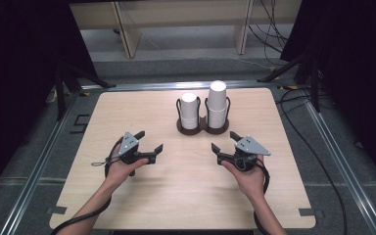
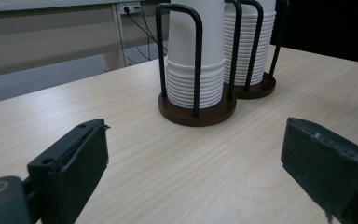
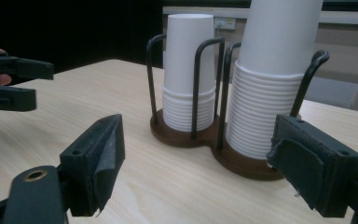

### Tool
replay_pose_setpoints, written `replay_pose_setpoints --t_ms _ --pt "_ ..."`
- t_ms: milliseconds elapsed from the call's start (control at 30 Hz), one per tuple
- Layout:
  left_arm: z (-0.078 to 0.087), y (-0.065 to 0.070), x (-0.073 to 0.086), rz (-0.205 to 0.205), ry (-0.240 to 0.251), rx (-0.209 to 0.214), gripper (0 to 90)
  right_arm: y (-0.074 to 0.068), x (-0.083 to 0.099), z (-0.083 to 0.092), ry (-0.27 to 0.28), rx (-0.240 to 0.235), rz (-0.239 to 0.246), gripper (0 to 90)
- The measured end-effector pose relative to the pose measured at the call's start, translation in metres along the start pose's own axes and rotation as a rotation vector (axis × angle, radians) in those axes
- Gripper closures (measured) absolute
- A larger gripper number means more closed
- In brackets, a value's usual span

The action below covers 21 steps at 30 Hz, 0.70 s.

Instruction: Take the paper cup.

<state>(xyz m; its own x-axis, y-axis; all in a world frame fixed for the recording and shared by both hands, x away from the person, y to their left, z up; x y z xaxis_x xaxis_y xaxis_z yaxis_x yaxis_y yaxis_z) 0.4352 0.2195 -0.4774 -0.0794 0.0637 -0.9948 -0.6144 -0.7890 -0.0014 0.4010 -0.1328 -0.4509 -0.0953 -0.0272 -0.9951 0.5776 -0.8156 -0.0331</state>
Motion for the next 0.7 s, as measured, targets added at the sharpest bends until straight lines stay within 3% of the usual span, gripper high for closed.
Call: replay_pose_setpoints --t_ms 33,133,167,300,400,567,700 --pt "-0.007 0.0 -0.003 0.001 0.006 0.006 9.2 0.001 -0.003 -0.006 0.02 -0.009 0.01 19.5" --pt "-0.018 0.001 -0.007 0.013 0.007 0.016 9.6 0.001 -0.007 -0.013 0.008 -0.01 0.008 19.9" --pt "-0.022 0.002 -0.008 0.008 0.004 0.015 9.6 0.0 -0.008 -0.016 0.008 -0.023 -0.011 20.0" --pt "-0.034 0.004 -0.01 -0.012 -0.009 0.024 10.1 0.001 -0.015 -0.028 0.009 -0.015 0.015 21.1" --pt "-0.051 0.006 -0.011 -0.029 -0.026 0.034 13.1 -0.002 -0.02 -0.039 0.0 -0.027 -0.006 21.9" --pt "-0.071 0.008 -0.01 -0.047 -0.065 0.046 14.6 -0.005 -0.03 -0.062 0.036 -0.031 0.001 23.6" --pt "-0.086 0.01 -0.01 -0.045 -0.074 0.046 14.8 -0.009 -0.034 -0.075 0.013 -0.025 0.001 24.4"
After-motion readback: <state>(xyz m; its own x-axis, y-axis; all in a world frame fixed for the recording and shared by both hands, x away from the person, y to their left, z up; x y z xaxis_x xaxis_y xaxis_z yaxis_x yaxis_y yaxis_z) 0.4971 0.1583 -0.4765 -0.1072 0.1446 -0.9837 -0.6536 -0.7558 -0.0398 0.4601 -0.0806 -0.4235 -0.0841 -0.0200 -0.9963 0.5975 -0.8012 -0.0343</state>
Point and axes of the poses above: each handheld gripper's, and its own axes: z roughly backward along the jaws, x roughly out of its underside, y roughly to its right, the point moved 1 cm from there along -z, roughly forward along the jaws, and after that the axes turned 8 degrees about y, right-handed, at the moved point
